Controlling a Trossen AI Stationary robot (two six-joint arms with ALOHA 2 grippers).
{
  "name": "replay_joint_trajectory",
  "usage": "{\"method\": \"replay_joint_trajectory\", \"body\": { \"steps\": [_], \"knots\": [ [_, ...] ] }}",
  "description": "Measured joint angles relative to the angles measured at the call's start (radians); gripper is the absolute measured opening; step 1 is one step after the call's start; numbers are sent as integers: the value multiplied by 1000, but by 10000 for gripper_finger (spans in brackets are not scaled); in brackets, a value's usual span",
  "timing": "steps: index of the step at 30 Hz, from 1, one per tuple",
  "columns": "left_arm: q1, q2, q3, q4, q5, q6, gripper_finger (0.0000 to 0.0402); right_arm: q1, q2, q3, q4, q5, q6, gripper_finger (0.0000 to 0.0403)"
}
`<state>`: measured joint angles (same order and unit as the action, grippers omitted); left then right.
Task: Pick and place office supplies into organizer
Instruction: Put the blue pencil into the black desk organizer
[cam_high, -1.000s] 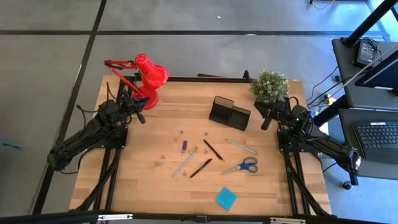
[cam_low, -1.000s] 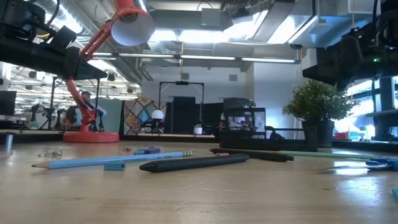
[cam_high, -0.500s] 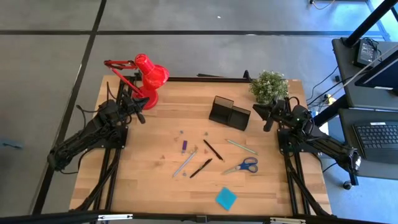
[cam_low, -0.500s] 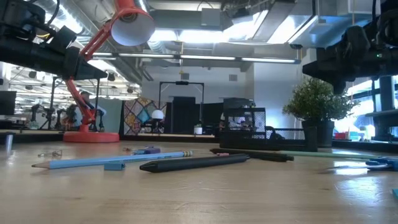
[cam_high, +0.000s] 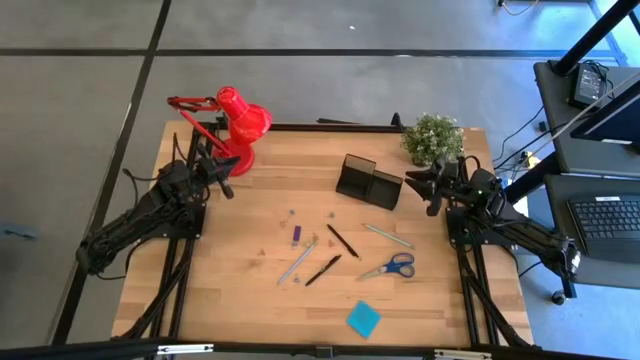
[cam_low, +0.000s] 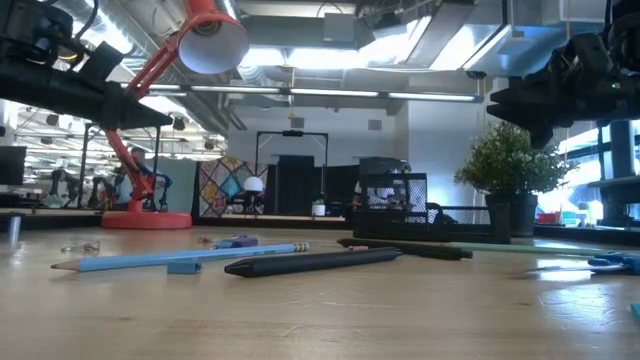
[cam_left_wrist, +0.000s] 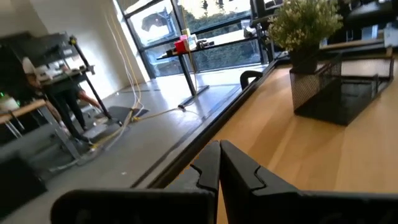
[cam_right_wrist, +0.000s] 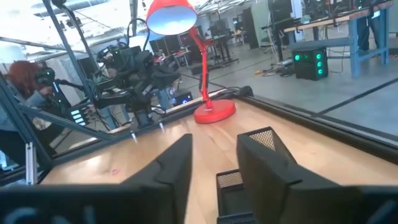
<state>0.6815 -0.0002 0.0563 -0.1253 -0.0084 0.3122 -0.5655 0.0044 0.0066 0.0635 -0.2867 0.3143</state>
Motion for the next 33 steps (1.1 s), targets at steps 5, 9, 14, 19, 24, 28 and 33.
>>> {"method": "replay_joint_trajectory", "body": {
  "steps": [5, 9, 14, 19, 24, 28, 33],
  "knots": [
    [0, 0, 0, 0, 0, 16, 4, 0, 0, 0, 0, 1, 22, 211],
    [0, 0, 0, 1, 0, 16, 4, 0, 0, 0, -1, 19, 21, 247],
    [0, 0, 0, 1, 0, 12, 4, 0, 0, 0, -2, 23, 22, 264],
    [0, 0, 0, 1, 0, -50, 4, 0, 0, 0, -2, 23, 21, 265],
    [0, 0, 0, 1, 0, -67, 4, 0, 0, 0, -2, 23, 19, 265],
    [0, 0, 0, 1, 0, -66, 4, 0, 0, 0, 0, -4, 22, 265],
    [0, 0, 0, 2, 0, -92, 4, 0, 0, 0, 5, -56, 19, 265]
  ]
}}
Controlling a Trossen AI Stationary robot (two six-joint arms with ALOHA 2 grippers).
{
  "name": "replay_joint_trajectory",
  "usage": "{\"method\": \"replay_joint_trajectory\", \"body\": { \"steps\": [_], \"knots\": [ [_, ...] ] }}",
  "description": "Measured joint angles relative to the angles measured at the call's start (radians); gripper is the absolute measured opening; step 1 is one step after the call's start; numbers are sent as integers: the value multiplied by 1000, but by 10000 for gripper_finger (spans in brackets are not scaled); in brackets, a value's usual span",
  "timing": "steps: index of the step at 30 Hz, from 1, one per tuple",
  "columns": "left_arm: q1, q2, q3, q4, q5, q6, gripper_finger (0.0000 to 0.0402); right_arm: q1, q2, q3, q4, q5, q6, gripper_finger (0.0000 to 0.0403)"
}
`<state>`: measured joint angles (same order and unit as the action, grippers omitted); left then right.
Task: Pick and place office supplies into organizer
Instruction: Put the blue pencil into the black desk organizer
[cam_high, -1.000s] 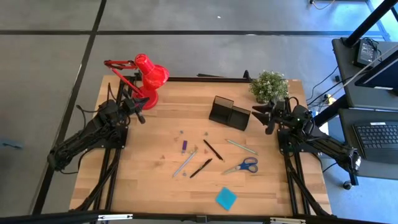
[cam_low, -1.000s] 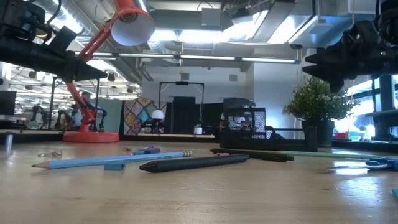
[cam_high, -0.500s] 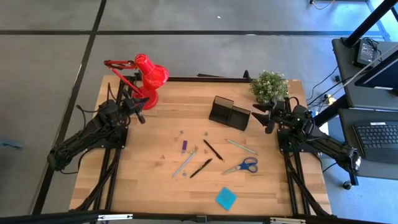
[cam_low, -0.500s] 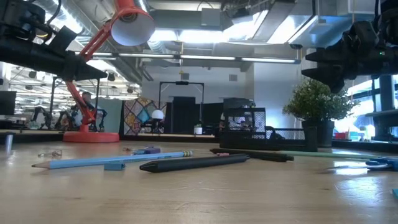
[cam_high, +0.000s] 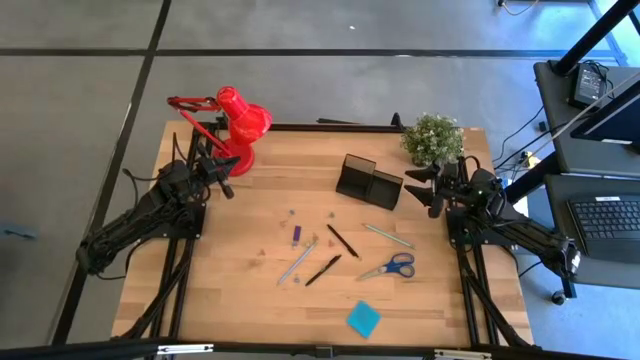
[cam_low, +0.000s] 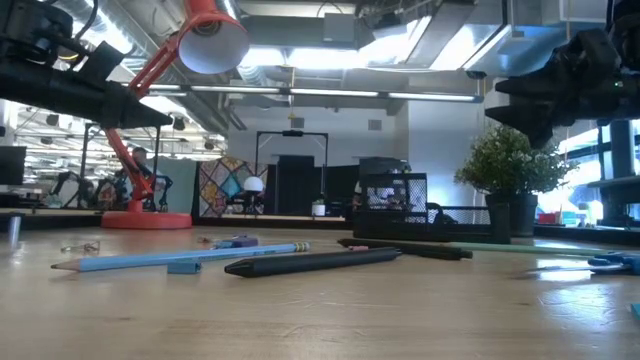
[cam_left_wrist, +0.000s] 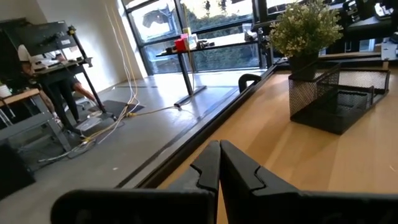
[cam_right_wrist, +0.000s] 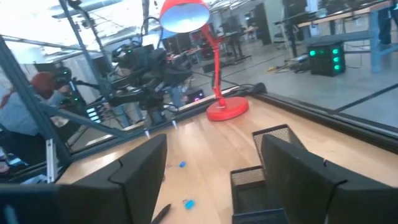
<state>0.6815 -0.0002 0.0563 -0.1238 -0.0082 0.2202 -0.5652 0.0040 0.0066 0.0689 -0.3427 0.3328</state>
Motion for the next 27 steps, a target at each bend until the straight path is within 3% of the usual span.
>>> {"method": "replay_joint_trajectory", "body": {
  "steps": [27],
  "knots": [
    [0, 0, 0, 7, 0, -42, 4, 0, 0, 0, 1, 0, -57, 265]
  ]
}}
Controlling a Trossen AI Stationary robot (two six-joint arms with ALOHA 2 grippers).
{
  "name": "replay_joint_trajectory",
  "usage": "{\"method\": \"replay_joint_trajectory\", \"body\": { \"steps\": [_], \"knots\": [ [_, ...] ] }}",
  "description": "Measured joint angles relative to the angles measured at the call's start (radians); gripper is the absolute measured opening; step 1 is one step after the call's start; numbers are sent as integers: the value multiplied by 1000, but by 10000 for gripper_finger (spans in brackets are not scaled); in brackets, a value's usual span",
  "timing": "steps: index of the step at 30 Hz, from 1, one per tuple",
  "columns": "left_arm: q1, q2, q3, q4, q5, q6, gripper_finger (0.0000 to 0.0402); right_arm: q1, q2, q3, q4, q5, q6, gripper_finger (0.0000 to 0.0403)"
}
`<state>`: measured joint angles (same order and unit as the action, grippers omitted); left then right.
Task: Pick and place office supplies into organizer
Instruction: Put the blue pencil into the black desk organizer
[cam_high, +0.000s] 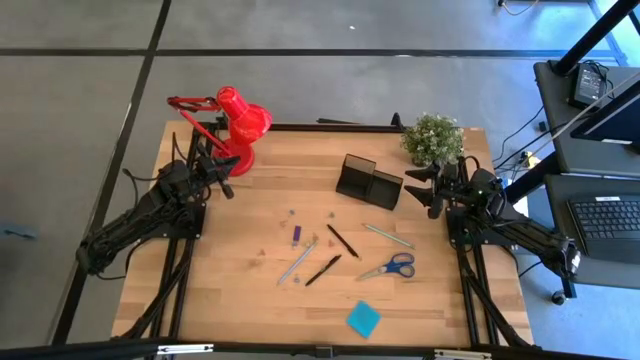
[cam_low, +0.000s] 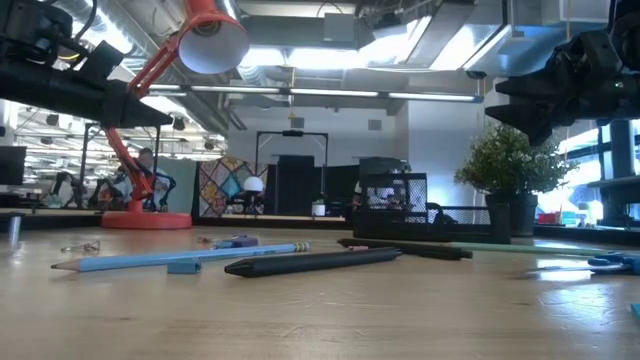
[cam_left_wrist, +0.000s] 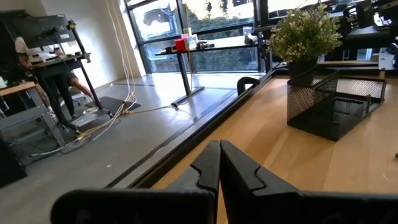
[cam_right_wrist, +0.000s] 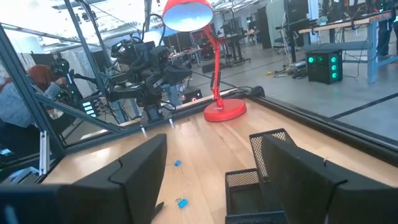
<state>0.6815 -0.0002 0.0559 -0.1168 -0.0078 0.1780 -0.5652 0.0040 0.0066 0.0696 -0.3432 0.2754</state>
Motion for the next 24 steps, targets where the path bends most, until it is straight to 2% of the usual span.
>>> {"method": "replay_joint_trajectory", "body": {
  "steps": [7, 17, 24],
  "knots": [
    [0, 0, 0, -3, 29, -1, 13, 0, 0, 0, 0, 0, -30, 265],
    [0, 15, 0, 20, 265, -206, 105, 0, 0, 0, 0, 0, -42, 265],
    [0, 15, 0, 22, 280, -261, 129, 0, 2, 31, 0, -1, -72, 261]
  ]
}}
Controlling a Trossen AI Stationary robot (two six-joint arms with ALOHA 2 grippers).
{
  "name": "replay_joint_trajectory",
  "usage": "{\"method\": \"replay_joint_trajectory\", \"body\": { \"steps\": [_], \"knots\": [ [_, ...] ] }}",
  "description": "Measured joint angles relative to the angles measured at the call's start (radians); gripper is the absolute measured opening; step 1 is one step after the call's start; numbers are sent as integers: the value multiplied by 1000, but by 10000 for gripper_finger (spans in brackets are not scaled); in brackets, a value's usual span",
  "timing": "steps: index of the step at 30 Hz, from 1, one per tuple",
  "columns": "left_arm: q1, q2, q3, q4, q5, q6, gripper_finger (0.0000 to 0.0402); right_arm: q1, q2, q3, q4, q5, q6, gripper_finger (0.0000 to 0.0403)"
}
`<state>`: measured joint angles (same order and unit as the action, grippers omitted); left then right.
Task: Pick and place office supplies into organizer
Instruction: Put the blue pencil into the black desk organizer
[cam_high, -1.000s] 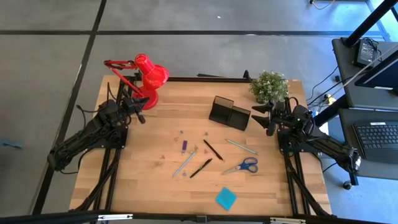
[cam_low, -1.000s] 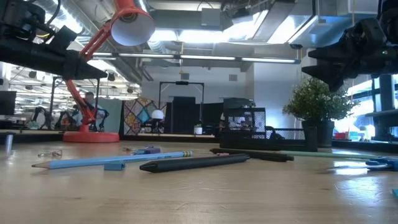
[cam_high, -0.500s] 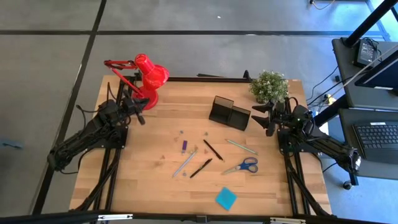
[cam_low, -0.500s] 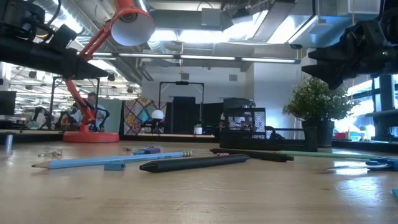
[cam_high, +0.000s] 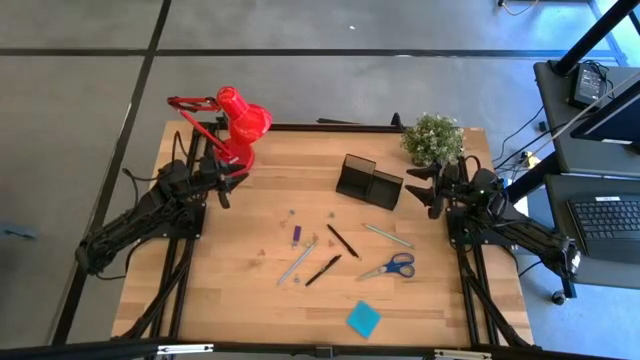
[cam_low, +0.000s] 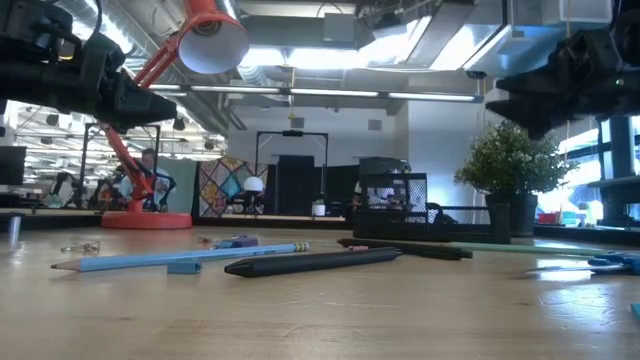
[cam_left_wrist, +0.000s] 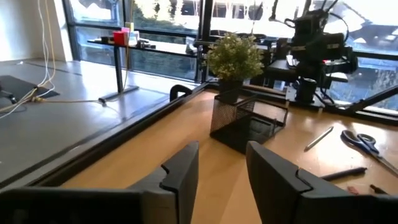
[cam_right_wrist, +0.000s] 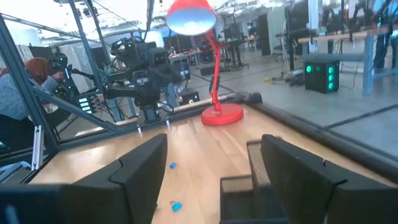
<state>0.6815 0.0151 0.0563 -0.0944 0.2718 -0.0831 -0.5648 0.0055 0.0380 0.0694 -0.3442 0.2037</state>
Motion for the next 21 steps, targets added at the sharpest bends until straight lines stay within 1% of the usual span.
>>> {"method": "replay_joint_trajectory", "body": {
  "steps": [2, 4, 6, 9, 12, 18, 21],
  "knots": [
    [0, 0, 0, 0, -5, -1, 128, 8, 7, 45, -24, -1, -38, 256],
    [0, 0, 0, 0, -7, -1, 126, 23, 28, 101, -84, 1, -85, 250],
    [0, 0, 0, 0, -7, -1, 126, 41, 64, 169, -161, 12, -117, 244],
    [0, 0, 0, 0, -8, -1, 126, 70, 146, 274, -272, 60, -135, 234],
    [0, 0, 0, 0, -8, -1, 126, 103, 259, 371, -365, 74, -130, 228],
    [0, 0, 0, 0, -13, -1, 125, 185, 524, 544, -494, 89, -97, 227],
    [0, 0, 0, 0, -13, -1, 125, 236, 648, 655, -627, 90, -54, 227]
  ]
}}
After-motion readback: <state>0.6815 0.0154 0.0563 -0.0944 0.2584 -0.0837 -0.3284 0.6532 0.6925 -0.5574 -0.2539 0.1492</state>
